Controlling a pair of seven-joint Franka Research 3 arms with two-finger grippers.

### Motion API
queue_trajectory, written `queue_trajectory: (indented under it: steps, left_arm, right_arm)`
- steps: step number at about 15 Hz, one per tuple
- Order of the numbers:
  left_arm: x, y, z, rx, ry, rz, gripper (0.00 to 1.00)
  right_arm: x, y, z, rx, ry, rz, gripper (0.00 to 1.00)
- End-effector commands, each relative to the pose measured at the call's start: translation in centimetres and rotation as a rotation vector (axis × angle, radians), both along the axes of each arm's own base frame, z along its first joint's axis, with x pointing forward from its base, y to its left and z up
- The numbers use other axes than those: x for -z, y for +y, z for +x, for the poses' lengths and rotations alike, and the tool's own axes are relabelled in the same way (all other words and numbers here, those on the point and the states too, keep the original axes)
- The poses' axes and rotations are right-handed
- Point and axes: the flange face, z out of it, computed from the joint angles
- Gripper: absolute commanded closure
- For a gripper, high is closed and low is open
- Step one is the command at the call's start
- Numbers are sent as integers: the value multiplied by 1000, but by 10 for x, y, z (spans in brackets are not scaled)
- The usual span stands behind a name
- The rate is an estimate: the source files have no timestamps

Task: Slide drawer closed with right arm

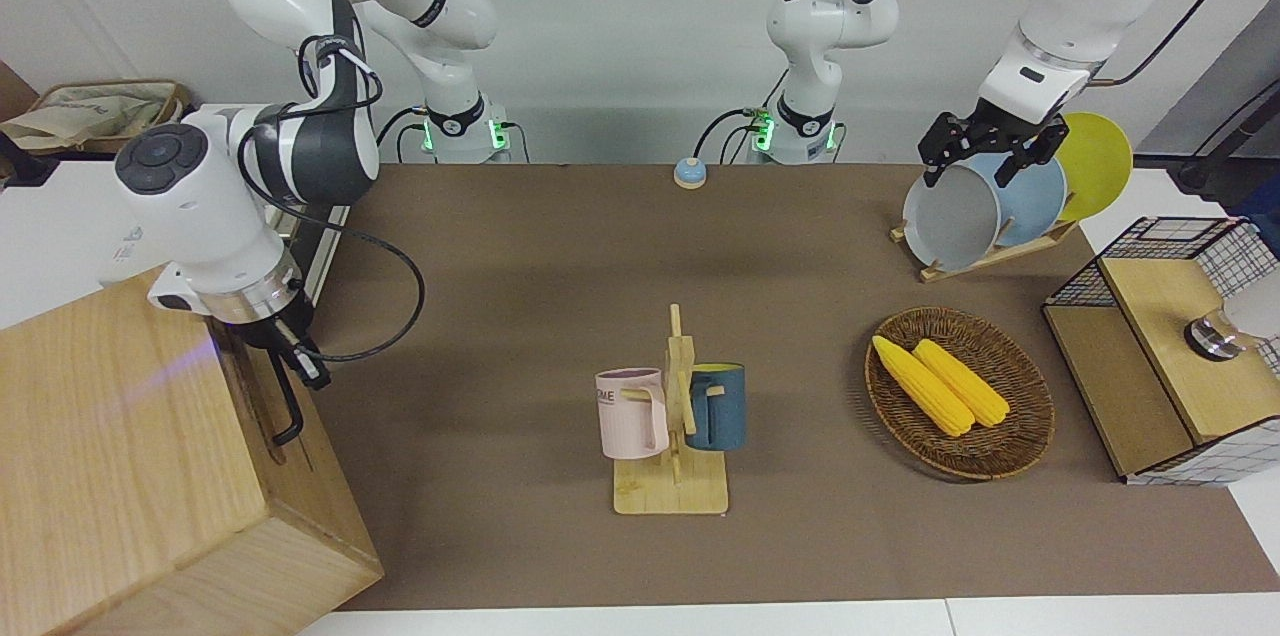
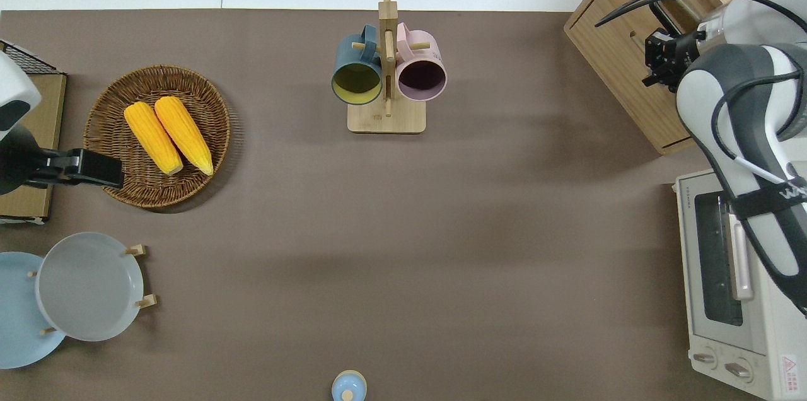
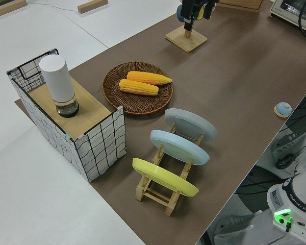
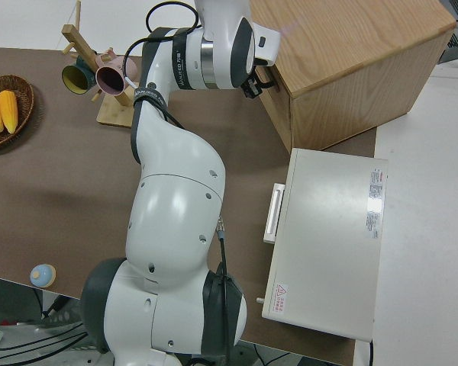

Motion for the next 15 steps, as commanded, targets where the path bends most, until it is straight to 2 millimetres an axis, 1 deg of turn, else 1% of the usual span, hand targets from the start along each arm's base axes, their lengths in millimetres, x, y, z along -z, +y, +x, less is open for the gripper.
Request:
queue_trajectory:
  steps: [1, 3, 7, 10, 12, 15]
  left_arm:
    - [-4, 1, 2, 12, 5, 16, 7]
    - [-4, 1, 2, 12, 5, 16, 7]
    - [-4, 1, 2, 12, 5, 16, 7]
    - [-3, 1, 2, 12, 6, 16, 7]
    - [-3, 1, 2, 12, 6, 16, 7]
    - [-4, 1, 2, 12, 5, 16, 7]
  right_arm:
    - [-22, 27, 2, -81, -20, -53, 1000]
    - [-33, 54, -11, -131, 15, -64, 1000]
    - [-66, 112, -46, -301, 65, -91, 1000]
    - [-91, 140, -77, -458, 67, -88, 1000]
    - [-107, 145, -95, -564, 60, -80, 1000]
    - [-129, 143, -118, -687, 59, -51, 1000]
